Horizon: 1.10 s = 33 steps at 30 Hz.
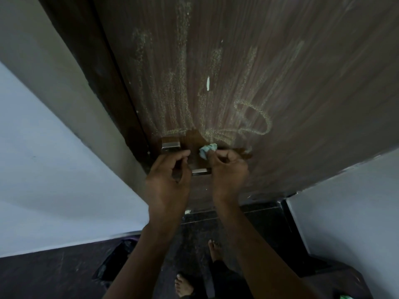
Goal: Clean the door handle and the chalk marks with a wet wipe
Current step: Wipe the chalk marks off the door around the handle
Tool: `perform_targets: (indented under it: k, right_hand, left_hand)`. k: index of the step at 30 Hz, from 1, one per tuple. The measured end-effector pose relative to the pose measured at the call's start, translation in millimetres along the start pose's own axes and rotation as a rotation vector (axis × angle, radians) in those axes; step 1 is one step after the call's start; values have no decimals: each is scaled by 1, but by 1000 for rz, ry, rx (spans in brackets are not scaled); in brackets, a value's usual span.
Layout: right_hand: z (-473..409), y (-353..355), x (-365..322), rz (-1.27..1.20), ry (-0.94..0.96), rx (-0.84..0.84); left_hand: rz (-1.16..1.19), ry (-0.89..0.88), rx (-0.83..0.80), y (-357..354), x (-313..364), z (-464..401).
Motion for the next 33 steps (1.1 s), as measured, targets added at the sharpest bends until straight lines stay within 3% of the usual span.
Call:
perform_targets:
  k: [5,7,10,13,18,20,23,28,30,33]
  right_hand:
    - [6,-18,-31,167,272,-81]
    - [1,-3,-25,115,217,-30]
    - [-16,36,-8,-22,91,178]
    - [-23,48,-8,-70,139,264]
    - [2,5,-31,138,571,28]
    - [4,0,-32,229,650,-21]
    - [-9,22,-19,295,535,97]
    - [-38,69,35,142,55,252]
    - [-35,64,32,140,90,259]
    - [-24,46,0,113,319,186]
  left_hand:
    - [40,45,-2,-7,5,-2]
    - [106,66,-13,-9,9,-2]
    - [162,39,-51,-13,11,0]
    - [161,40,-63,-17,12,1]
    - [166,37,-94,-29,18,0]
    - [147,29,-103,-30,21,-1]
    - [159,43,-118,-33,20,-1]
    - [173,18,-147,-45,24,2]
    - [188,19,-168,-52,27,3]
    - [173,-5,-176,-59,31,3]
Point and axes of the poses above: each hand's wrist, its own z-axis away from the middle knuckle, its own y-axis out of the back of the hand, x = y × z, the point moved 5 cm from there along -z, towards the middle knuckle, and after that the axes turned 6 degrees about -x, right-handed, at the moved point
